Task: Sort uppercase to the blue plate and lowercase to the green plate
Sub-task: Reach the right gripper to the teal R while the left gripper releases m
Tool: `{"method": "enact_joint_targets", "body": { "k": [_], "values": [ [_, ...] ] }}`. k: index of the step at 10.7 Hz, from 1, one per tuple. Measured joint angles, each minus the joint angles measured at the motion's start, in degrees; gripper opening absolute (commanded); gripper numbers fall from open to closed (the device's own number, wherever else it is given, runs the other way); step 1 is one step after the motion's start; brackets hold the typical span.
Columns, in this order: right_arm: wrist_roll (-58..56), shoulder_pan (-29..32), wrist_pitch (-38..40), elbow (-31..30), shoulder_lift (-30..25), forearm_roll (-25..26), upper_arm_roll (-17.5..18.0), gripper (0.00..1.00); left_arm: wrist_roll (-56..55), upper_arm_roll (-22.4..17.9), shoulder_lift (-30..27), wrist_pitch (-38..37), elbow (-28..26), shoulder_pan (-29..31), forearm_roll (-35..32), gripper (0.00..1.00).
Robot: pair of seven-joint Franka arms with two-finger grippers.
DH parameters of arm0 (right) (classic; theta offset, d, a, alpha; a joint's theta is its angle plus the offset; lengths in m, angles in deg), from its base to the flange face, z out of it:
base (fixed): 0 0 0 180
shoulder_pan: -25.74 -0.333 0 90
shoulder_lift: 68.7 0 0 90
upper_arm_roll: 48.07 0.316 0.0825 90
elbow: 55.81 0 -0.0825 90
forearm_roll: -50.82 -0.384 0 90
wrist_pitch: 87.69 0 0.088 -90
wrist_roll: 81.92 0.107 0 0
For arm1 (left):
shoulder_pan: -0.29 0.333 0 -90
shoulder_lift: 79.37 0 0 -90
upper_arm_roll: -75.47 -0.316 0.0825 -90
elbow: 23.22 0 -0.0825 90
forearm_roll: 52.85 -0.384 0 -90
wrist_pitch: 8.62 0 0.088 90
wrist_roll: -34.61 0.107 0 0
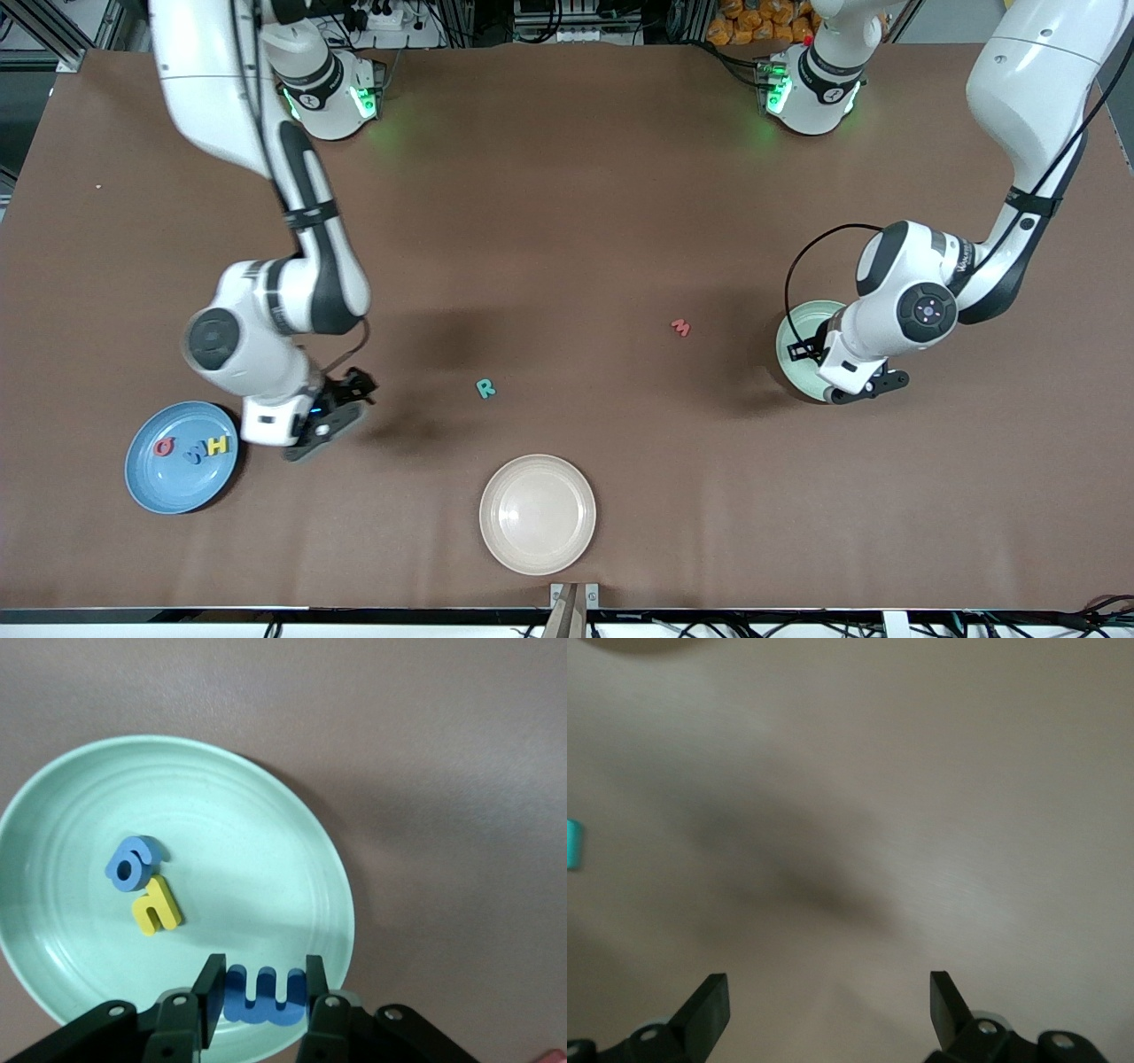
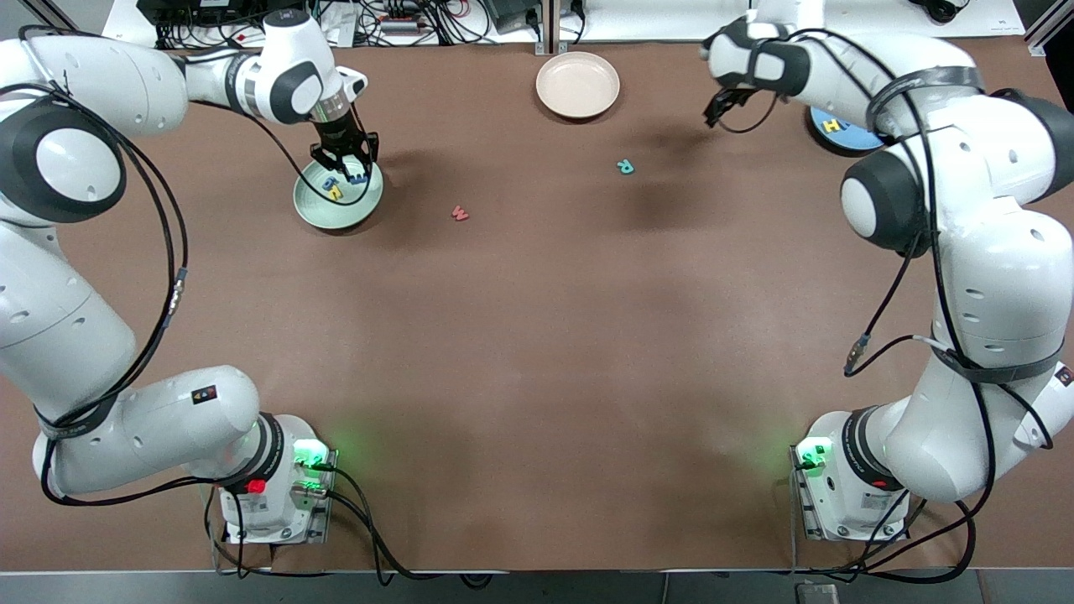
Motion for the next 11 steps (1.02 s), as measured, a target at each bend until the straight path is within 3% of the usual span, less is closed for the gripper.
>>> {"method": "enact_joint_targets", "body": {
  "k": [2, 4, 11],
  "values": [
    [5.9, -3.9, -2.4, 0.0, 1.9, 0.0, 0.1, 1.00, 0.1, 0.0, -0.1, 3.8, -2.8, 0.7, -0.4, 0.51],
    [11.6, -7.3, -3.8, 0.2, 4.1, 0.0, 0.4, 1.00, 0.1, 0.0, -0.1, 4.8, -3.8, 1.1, -0.8, 0.63],
    [21.1, -12.4, -4.6, 6.2, 10.0, 0.0, 1.2, 1.00, -2.5, 1.5, -1.4, 4.8, -4.0, 1.2, -0.8, 0.64]
  ]
}}
